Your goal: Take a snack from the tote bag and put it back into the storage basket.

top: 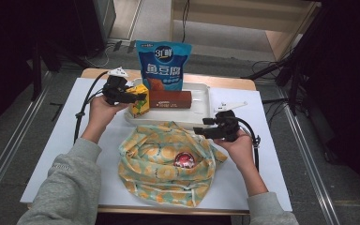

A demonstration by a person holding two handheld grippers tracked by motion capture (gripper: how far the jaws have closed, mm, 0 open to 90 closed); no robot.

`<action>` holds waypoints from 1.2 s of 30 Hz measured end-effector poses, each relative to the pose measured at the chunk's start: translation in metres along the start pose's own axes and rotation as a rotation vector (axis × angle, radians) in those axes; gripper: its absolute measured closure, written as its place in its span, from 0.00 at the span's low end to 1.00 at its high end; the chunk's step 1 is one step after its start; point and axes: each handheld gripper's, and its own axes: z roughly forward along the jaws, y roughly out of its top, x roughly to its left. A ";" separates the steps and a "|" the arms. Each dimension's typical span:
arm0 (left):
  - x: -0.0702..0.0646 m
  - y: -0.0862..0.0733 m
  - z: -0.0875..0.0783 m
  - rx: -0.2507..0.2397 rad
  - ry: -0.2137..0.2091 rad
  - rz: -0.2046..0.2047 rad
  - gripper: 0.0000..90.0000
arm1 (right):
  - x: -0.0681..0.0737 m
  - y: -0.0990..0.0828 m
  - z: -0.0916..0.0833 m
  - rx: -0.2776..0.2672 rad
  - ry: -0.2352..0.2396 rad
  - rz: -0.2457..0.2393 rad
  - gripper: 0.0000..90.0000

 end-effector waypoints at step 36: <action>-0.004 -0.019 0.013 0.118 -0.050 -0.026 0.46 | -0.002 -0.001 0.000 0.003 0.003 0.005 0.42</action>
